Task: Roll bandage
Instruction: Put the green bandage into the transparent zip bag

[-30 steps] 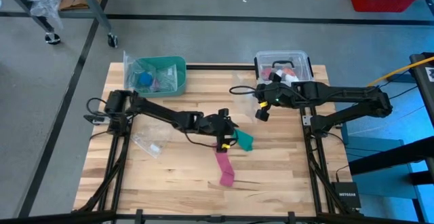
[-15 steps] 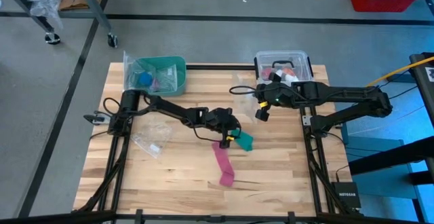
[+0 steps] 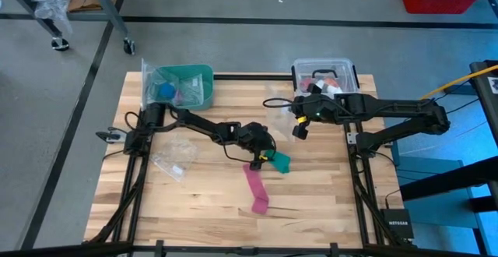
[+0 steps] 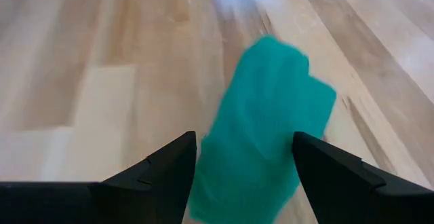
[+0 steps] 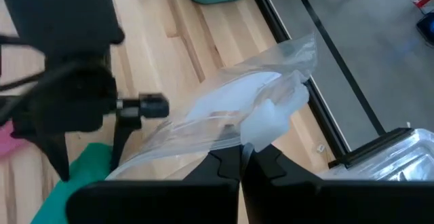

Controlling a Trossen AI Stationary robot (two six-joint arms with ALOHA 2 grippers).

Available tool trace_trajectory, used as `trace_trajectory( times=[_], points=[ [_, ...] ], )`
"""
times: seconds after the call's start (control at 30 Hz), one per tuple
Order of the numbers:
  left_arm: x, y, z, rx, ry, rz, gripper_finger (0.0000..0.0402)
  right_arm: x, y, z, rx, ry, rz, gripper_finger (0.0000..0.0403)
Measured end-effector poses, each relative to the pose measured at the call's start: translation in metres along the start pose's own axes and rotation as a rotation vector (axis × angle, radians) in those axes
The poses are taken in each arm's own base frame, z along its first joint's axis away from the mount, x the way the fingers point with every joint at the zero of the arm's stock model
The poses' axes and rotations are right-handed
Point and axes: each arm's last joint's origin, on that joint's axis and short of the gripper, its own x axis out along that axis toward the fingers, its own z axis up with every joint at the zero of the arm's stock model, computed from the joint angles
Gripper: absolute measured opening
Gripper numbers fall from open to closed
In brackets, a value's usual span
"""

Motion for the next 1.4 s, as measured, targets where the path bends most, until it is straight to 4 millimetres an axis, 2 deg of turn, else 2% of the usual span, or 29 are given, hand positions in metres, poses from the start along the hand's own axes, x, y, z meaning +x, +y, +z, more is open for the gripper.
trace_trajectory(
  times=[0.23,0.37,0.47,0.57,0.7,0.77,0.9,1.0,1.1,1.2,1.4],
  points=[
    [0.023,-0.003,-0.013,-0.043,0.033,-0.076,0.0235,0.000,0.000,0.001,0.003,-0.009,0.000,0.0001],
    [0.025,-0.008,-0.013,-0.025,0.043,-0.095,0.0230,0.000,0.000,0.001,-0.017,-0.009,0.000,0.0001],
    [0.024,-0.011,-0.011,-0.039,0.049,-0.098,0.0201,0.000,0.000,0.001,-0.023,-0.008,-0.003,0.0001],
    [0.021,-0.013,-0.006,-0.105,0.047,-0.103,0.0150,0.000,-0.001,0.001,-0.024,-0.009,-0.033,0.0001],
    [0.011,-0.014,0.009,-0.229,0.017,-0.109,0.0070,0.000,-0.002,0.001,-0.022,-0.012,-0.069,0.0001],
    [0.003,-0.015,0.020,-0.314,-0.010,-0.129,0.0048,0.000,-0.002,0.001,-0.022,-0.012,-0.082,0.0001],
    [-0.014,-0.017,0.042,-0.471,-0.056,-0.182,0.0048,0.000,-0.003,0.001,-0.022,-0.013,-0.098,0.0001],
    [-0.029,-0.018,0.059,-0.525,-0.113,-0.199,0.0048,0.000,-0.003,0.001,-0.022,-0.012,-0.098,0.0001],
    [-0.044,-0.018,0.075,-0.573,-0.178,-0.146,0.0048,0.000,-0.003,0.001,-0.018,-0.012,-0.098,0.0001],
    [-0.054,-0.014,0.084,-0.625,-0.247,-0.030,0.0048,0.000,-0.003,0.002,0.016,-0.021,-0.098,0.0001],
    [-0.057,-0.002,0.085,-0.752,-0.319,0.112,0.0048,0.004,-0.001,0.008,0.063,-0.064,-0.102,0.0001]
  ],
)
